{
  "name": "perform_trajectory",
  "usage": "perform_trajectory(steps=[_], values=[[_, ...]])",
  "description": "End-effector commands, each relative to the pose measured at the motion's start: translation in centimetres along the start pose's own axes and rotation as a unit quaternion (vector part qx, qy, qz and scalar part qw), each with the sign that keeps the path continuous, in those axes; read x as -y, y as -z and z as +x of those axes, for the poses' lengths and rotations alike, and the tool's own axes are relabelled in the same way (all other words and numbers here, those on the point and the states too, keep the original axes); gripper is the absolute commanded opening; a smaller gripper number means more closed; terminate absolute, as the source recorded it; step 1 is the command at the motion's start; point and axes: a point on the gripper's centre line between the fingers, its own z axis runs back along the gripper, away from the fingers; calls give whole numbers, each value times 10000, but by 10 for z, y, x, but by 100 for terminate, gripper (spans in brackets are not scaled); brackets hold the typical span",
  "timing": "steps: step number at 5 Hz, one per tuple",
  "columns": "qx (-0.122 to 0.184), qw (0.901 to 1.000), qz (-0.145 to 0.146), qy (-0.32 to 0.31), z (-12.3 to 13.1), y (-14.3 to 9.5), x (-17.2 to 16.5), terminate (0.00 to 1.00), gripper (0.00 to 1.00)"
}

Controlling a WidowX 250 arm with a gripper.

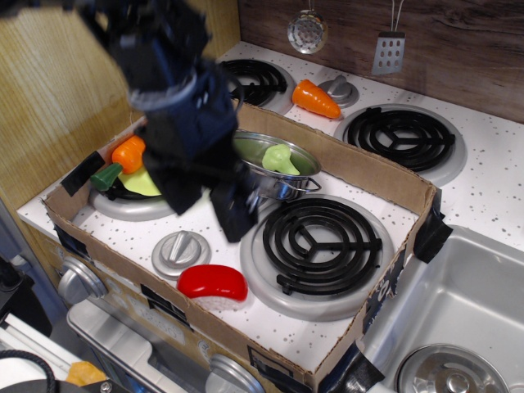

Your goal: Take broccoli out of pan

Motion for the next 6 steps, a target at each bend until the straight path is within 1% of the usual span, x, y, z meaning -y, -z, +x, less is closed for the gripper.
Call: perform_trajectory(steps=[1,2,3,4,5,6], values=[[6,9922,447,-1163,52,-23,-2,0,100],[-2,9864,630,-1520,71,-18,-6,0,100],[136,9780,802,-1920,84,-8,-12,0,100],[220,9818,1019,-1584,93,0,-12,0,100],[255,9861,1130,-1187,101,8,-15,0,100],[264,9884,1175,-923,119,10,-14,0,100]])
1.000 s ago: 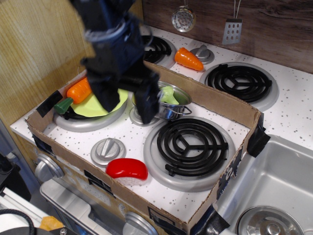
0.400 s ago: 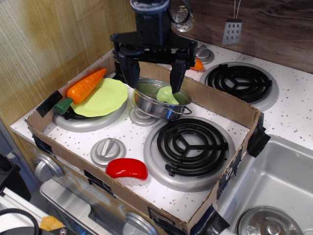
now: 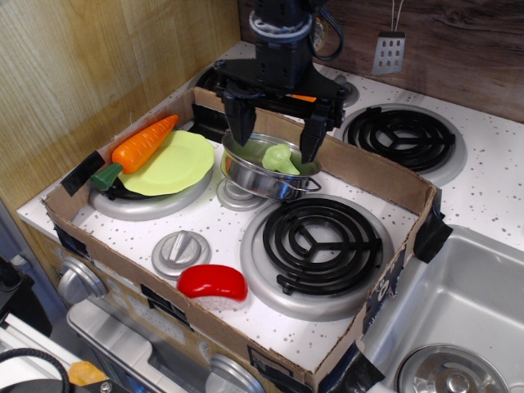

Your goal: Take broccoli out of pan

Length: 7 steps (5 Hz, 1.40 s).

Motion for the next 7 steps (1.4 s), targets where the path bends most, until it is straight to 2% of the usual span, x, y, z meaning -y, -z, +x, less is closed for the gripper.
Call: perform_trajectory(steps=[1,2,4,5,7], values=[[272,9988,-86,405,35,2,0,0,100],[319,9980,-307,452,39,17,-5,0,100],[327,9980,-278,473,41,41,-16,0,100],[307,9982,-356,382,41,48,-20,0,100],[498,9974,-329,410,43,53,-20,0,100]])
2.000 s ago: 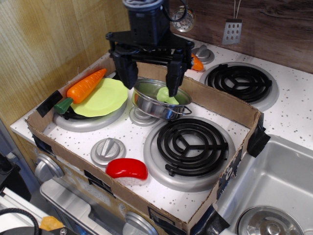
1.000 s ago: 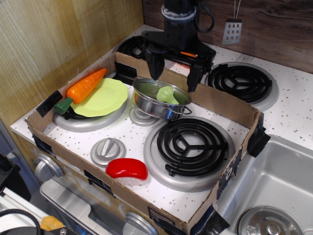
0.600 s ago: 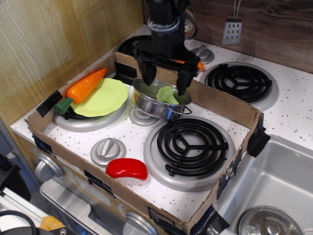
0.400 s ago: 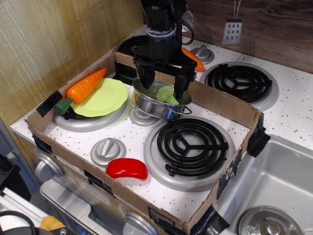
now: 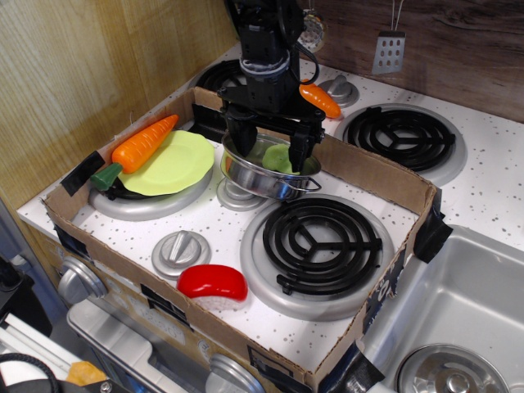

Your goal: Take broccoli out of pan

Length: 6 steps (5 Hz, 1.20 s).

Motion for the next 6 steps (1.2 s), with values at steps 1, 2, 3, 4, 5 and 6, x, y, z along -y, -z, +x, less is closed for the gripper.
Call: perform_trajectory(steps=[1,2,3,4,5,6], values=[[433,9989,91,179,9,0,-6,0,100],[725,9968,100,335,11,7,-5,0,100],[1029,9938,81,421,12,14,-6,0,100],[959,9945,-26,423,10,17,-8,0,100],[1009,9940,10,419,9,17,-8,0,100],[945,9944,55,459,10,14,-8,0,0]])
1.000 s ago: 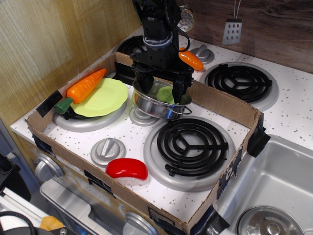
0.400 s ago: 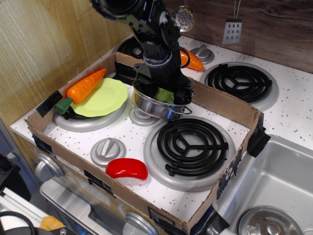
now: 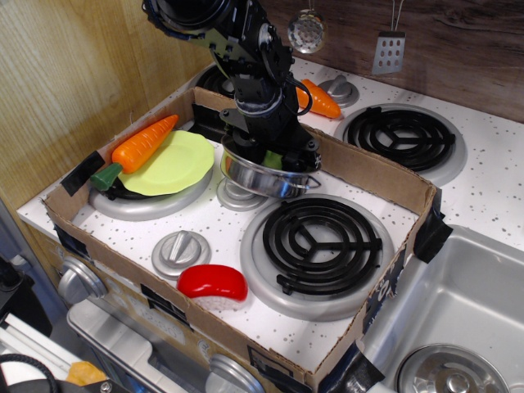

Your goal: Take broccoli out of pan

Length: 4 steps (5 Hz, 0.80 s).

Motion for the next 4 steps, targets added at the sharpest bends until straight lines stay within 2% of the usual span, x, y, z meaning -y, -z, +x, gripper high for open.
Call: perform_trajectory(steps=[1,2,3,4], values=[[164,9996,162,163,10,-17,-4,0,0],[204,9988,389,205,16,-39,-1,0,0],[245,9964,784,191,21,-68,0,0,0],[420,9924,1143,171,20,-98,2,0,0]])
